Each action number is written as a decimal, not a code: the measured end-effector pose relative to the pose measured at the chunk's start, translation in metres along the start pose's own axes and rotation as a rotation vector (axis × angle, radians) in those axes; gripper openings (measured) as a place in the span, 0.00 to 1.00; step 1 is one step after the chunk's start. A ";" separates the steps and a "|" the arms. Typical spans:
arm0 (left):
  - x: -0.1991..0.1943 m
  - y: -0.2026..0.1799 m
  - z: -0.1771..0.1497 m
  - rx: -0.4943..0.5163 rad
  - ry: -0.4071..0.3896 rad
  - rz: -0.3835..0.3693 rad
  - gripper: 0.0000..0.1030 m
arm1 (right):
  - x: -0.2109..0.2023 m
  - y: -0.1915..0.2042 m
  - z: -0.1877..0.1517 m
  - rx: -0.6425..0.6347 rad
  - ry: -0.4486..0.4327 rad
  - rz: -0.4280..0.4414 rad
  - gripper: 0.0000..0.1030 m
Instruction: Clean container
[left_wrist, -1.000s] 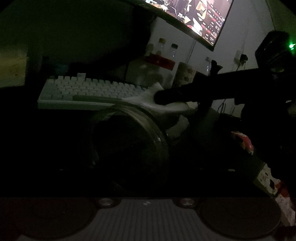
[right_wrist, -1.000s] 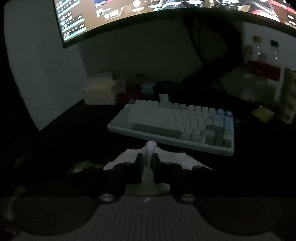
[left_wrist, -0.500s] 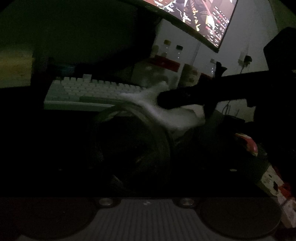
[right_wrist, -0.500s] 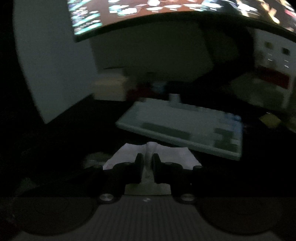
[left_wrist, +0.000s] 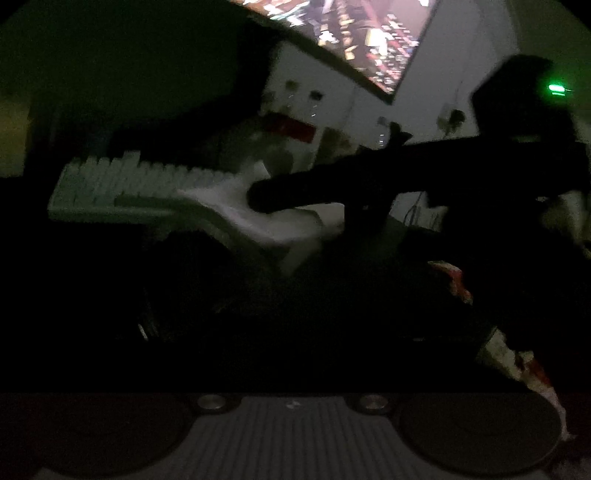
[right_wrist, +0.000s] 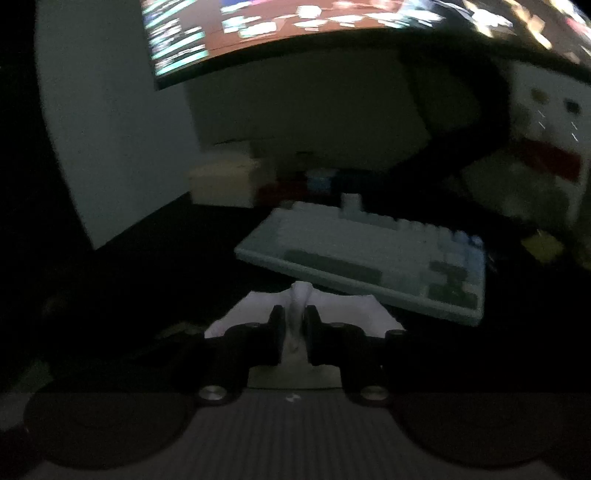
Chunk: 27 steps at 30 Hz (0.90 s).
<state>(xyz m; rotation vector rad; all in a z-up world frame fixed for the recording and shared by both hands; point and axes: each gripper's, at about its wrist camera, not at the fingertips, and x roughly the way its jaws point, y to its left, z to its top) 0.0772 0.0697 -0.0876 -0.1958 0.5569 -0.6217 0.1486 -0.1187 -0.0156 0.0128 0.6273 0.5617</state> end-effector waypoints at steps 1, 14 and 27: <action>-0.002 -0.001 0.000 -0.004 -0.014 -0.020 0.09 | -0.001 -0.004 -0.001 0.015 -0.005 -0.003 0.12; -0.018 0.004 0.008 -0.061 -0.083 -0.082 0.51 | -0.001 -0.028 -0.008 0.067 -0.056 0.024 0.12; 0.009 0.015 0.000 -0.032 0.040 0.055 0.58 | -0.003 0.017 -0.009 -0.035 -0.035 0.112 0.14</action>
